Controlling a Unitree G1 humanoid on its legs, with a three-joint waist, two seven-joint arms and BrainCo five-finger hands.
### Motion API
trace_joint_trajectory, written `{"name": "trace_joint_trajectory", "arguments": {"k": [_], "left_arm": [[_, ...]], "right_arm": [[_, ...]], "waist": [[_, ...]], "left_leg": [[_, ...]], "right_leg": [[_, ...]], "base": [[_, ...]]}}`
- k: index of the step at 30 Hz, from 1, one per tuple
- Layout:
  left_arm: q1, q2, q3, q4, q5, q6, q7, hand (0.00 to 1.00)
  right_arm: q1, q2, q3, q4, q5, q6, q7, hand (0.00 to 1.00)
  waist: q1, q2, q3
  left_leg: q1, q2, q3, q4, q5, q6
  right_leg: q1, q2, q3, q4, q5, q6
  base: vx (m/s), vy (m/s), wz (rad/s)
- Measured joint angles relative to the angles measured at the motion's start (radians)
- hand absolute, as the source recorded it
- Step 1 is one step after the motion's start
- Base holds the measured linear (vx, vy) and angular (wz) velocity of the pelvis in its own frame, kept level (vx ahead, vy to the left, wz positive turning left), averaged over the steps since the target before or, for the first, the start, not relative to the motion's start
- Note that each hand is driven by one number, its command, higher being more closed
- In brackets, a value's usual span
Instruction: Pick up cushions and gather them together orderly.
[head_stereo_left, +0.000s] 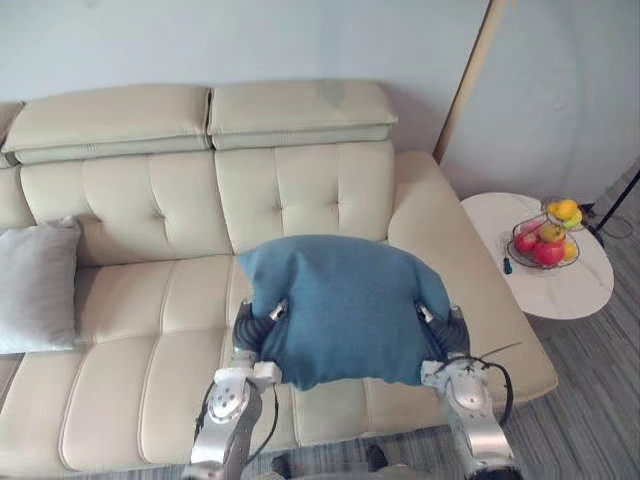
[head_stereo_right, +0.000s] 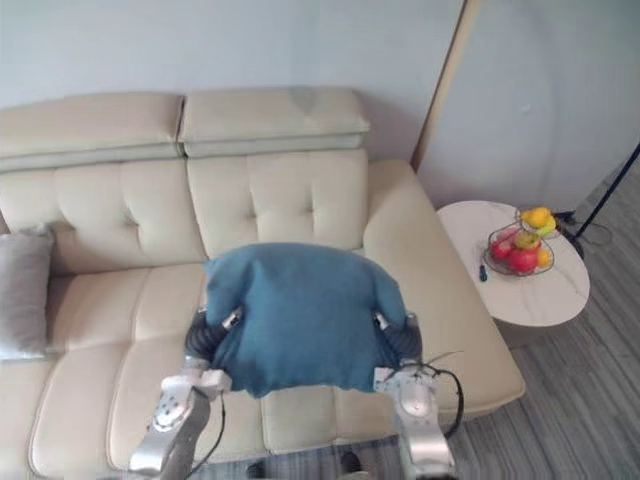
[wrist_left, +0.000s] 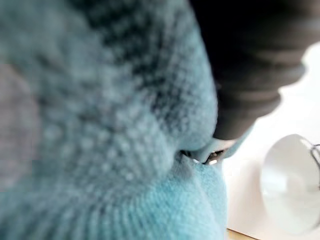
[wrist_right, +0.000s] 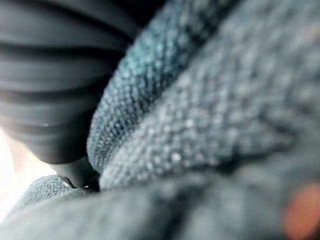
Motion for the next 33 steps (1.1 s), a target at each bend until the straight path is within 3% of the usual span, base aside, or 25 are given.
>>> {"name": "trace_joint_trajectory", "arguments": {"k": [5,11,15,16,17,24,28,30,33], "left_arm": [[-0.208,0.01,0.009,0.033,0.006,-0.003,0.078,1.0],[-0.695,0.102,0.02,0.228,0.007,-0.013,0.179,1.0],[-1.011,0.163,0.05,0.384,0.013,-0.044,0.217,1.0],[-1.102,0.178,0.067,0.433,0.02,-0.049,0.226,1.0],[-1.174,0.198,0.084,0.475,0.027,-0.052,0.231,0.0],[-1.386,0.206,0.161,0.718,0.077,-0.037,0.292,0.0],[-1.403,0.194,0.169,0.827,0.069,-0.01,0.251,0.0],[-1.403,0.166,0.21,0.852,0.061,0.009,0.23,0.0],[-1.394,0.111,0.262,0.853,0.046,0.028,0.213,0.0]], "right_arm": [[-0.181,-0.012,0.001,0.002,-0.001,0.023,-0.084,1.0],[-0.569,-0.071,-0.042,0.022,-0.009,0.041,-0.217,1.0],[-0.919,-0.141,-0.072,0.188,-0.045,0.039,-0.283,1.0],[-1.012,-0.157,-0.08,0.236,-0.05,0.038,-0.304,0.0],[-1.098,-0.161,-0.096,0.283,-0.063,0.037,-0.321,0.0],[-1.38,-0.191,-0.139,0.554,-0.075,0.042,-0.385,0.0],[-1.411,-0.191,-0.149,0.694,0.028,0.048,-0.342,0.0],[-1.39,-0.196,-0.149,0.698,0.084,0.06,-0.314,0.0],[-1.325,-0.192,-0.143,0.677,0.149,0.071,-0.268,0.0]], "waist": [[0.005,0.007,0.061],[0.012,0.014,0.133],[0.0,0.048,0.2],[-0.001,0.056,0.231],[-0.003,0.059,0.255],[-0.005,0.089,0.339],[-0.002,0.09,0.344],[0.001,0.088,0.352],[0.025,0.089,0.388]], "left_leg": [[-0.107,0.0,0.014,-0.012,0.038,0.013],[-0.255,0.001,0.002,-0.014,0.093,0.021],[-0.296,-0.008,-0.021,-0.098,0.169,0.027],[-0.314,-0.01,-0.033,-0.099,0.179,0.027],[-0.333,-0.009,-0.04,-0.099,0.187,0.027],[-0.434,-0.004,-0.114,-0.099,0.216,0.013],[-0.49,-0.001,-0.124,-0.099,0.218,0.013],[-0.51,-0.004,-0.134,-0.099,0.233,-0.009],[-0.534,0.008,-0.139,-0.099,0.237,-0.015]], "right_leg": [[-0.116,-0.005,0.009,0.013,0.038,0.008],[-0.271,-0.004,-0.006,0.043,0.069,0.011],[-0.323,0.002,-0.025,0.014,0.108,0.015],[-0.33,0.002,-0.032,-0.003,0.122,0.013],[-0.339,0.002,-0.037,-0.02,0.137,0.015],[-0.4,0.002,-0.09,-0.047,0.153,0.012],[-0.444,-0.003,-0.106,-0.052,0.153,0.012],[-0.461,-0.007,-0.109,-0.051,0.152,0.012],[-0.496,0.006,-0.108,-0.033,0.151,0.009]], "base": [[-0.09,-0.001,-0.03],[-0.07,0.004,0.07],[-0.04,0.007,0.15],[-0.02,0.022,0.19],[-0.04,0.015,0.15],[-0.02,-0.003,0.2],[0.0,0.019,0.1],[0.01,0.026,0.09],[0.0,0.024,-0.03]]}}
